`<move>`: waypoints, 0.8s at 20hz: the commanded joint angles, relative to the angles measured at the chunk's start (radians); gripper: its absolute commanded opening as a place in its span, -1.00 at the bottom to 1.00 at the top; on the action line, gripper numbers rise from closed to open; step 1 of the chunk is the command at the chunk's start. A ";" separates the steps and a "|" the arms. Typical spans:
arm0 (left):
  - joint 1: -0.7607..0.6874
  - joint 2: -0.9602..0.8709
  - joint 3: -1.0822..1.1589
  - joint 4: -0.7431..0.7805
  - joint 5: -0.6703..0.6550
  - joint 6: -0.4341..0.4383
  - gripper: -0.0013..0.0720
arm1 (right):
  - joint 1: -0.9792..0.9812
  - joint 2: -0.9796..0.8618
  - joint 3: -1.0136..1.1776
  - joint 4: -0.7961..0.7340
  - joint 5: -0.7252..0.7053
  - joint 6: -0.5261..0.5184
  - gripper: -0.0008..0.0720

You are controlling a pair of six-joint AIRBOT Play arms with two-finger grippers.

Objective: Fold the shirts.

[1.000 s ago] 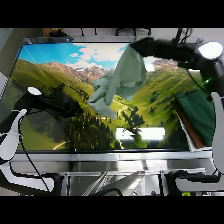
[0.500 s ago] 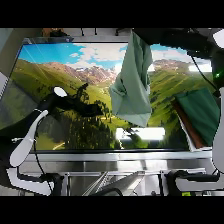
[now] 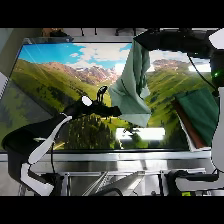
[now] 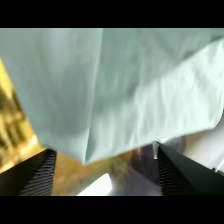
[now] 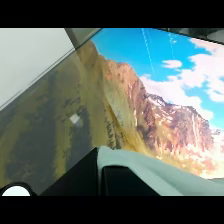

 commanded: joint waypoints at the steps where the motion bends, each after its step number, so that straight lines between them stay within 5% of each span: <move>1: -0.014 -0.100 0.091 -0.095 -0.004 0.013 0.18 | 0.000 -0.001 0.001 -0.069 0.012 0.004 -0.92; 2: -0.014 -0.128 0.134 -0.107 -0.021 0.013 -0.66 | 0.000 -0.001 0.001 -0.088 0.013 0.005 -0.92; 3: -0.012 -0.154 0.176 -0.107 -0.044 0.008 -0.93 | 0.000 -0.001 0.000 -0.108 0.014 0.011 -0.92; 7: 0.064 -0.104 0.294 -0.104 -0.221 -0.021 -0.94 | -0.013 0.013 0.001 -0.166 0.008 0.043 -0.92; 12: 0.258 0.272 0.509 -0.104 -0.490 -0.050 -0.94 | -0.143 0.151 0.029 -0.120 -0.117 0.053 -0.92; 16: 0.447 0.553 0.756 -0.105 -0.531 -0.100 -0.94 | -0.203 0.316 0.090 -0.114 -0.225 -0.011 -0.92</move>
